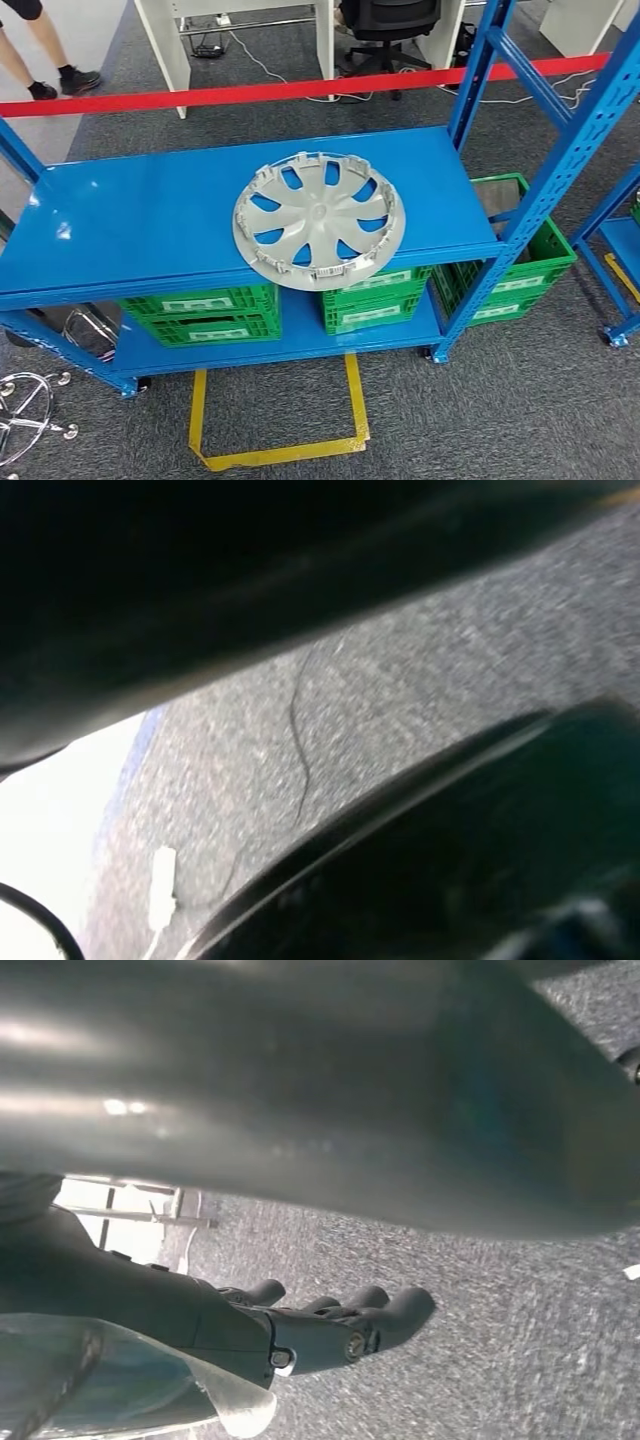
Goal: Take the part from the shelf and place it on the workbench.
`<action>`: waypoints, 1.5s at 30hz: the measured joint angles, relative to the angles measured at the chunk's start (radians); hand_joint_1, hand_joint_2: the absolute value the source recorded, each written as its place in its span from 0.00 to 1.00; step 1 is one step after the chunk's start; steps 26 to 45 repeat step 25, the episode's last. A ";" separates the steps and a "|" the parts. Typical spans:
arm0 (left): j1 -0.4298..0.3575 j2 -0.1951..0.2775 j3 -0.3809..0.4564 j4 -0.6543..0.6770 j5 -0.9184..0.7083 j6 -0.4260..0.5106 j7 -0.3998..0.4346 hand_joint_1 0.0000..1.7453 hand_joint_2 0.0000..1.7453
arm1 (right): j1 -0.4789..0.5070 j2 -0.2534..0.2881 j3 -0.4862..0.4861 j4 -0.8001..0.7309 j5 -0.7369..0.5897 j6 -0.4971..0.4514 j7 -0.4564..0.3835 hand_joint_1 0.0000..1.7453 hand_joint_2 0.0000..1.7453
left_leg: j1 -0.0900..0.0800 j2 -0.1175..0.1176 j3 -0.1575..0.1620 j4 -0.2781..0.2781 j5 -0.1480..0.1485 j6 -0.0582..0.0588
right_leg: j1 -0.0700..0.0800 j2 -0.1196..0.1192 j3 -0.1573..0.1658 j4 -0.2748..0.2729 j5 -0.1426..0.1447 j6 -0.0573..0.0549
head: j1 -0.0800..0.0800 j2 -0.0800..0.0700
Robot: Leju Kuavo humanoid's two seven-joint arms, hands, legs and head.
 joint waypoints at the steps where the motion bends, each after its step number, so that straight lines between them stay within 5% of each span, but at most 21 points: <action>1: 0.002 0.000 0.001 0.000 0.000 0.000 0.000 0.00 0.00 | -0.001 0.000 0.000 0.000 0.000 0.000 0.000 0.00 0.00 | 0.000 0.003 0.015 -0.031 0.027 0.001 | 0.000 -0.013 0.004 0.000 -0.003 0.001 | 0.000 0.000; 3: 0.003 0.000 0.001 0.000 0.000 -0.001 0.000 0.00 0.00 | -0.002 0.000 0.000 0.000 0.000 0.000 0.000 0.00 0.00 | -0.004 0.036 0.078 -0.156 0.096 0.010 | 0.002 -0.036 0.012 0.000 -0.011 0.006 | 0.000 0.000; 5: 0.000 0.000 0.002 0.000 0.001 -0.005 0.001 0.00 0.00 | -0.002 0.000 0.000 0.000 -0.004 -0.004 -0.004 0.00 0.00 | -0.012 0.076 0.126 -0.252 0.121 0.023 | 0.007 -0.053 0.016 0.001 -0.021 0.017 | 0.001 0.000; 7: 0.000 0.000 0.005 0.000 0.003 -0.012 0.004 0.00 0.50 | -0.005 0.000 0.000 0.000 -0.013 -0.009 -0.009 0.00 0.00 | -0.016 0.080 0.137 -0.275 0.115 0.033 | 0.012 -0.068 0.022 -0.003 -0.029 0.027 | 0.002 0.000; 8: 0.002 0.000 0.008 0.000 0.004 -0.015 0.005 0.00 0.75 | -0.007 0.000 -0.001 0.000 -0.019 -0.012 -0.012 0.00 0.00 | -0.015 0.076 0.139 -0.278 0.117 0.033 | 0.012 -0.073 0.027 -0.007 -0.029 0.021 | 0.003 0.000; 9: 0.003 0.000 0.010 0.000 0.006 -0.017 0.007 0.00 1.00 | -0.009 0.000 -0.001 0.000 -0.023 -0.014 -0.013 0.00 0.25 | -0.014 0.072 0.141 -0.281 0.119 0.033 | 0.013 -0.075 0.030 -0.010 -0.029 0.014 | 0.003 0.000; 12: 0.007 -0.001 0.017 0.000 0.013 -0.021 0.009 0.00 1.00 | -0.012 0.000 -0.003 0.000 -0.033 -0.023 -0.014 0.00 1.00 | -0.015 0.069 0.143 -0.285 0.119 0.035 | 0.013 -0.074 0.036 -0.017 -0.026 -0.001 | 0.004 0.000; 17: 0.008 0.001 0.024 0.000 0.059 -0.038 0.013 0.00 1.00 | 0.002 0.001 -0.056 -0.007 0.004 -0.026 -0.023 0.00 1.00 | -0.018 0.070 0.144 -0.284 0.113 0.043 | 0.012 -0.072 0.042 -0.027 -0.023 0.017 | 0.003 0.000; 21: 0.014 0.009 0.018 -0.004 0.126 -0.060 0.016 0.00 0.00 | 0.020 0.001 -0.150 -0.021 0.079 -0.008 -0.037 0.00 0.00 | -0.018 0.070 0.144 -0.284 0.112 0.045 | 0.010 -0.072 0.042 -0.031 -0.024 0.034 | 0.003 0.000; 25: 0.022 0.018 0.007 -0.008 0.188 -0.081 0.018 0.00 0.00 | 0.034 0.001 -0.235 -0.035 0.150 0.010 -0.050 0.00 0.00 | -0.017 0.070 0.146 -0.284 0.112 0.045 | 0.011 -0.072 0.042 -0.031 -0.025 0.035 | 0.002 0.000; 45: 0.022 0.018 0.007 -0.008 0.188 -0.081 0.018 0.00 0.00 | 0.034 0.001 -0.235 -0.035 0.150 0.010 -0.050 0.00 0.00 | -0.017 0.070 0.146 -0.284 0.112 0.045 | 0.011 -0.072 0.042 -0.031 -0.025 0.035 | 0.002 0.000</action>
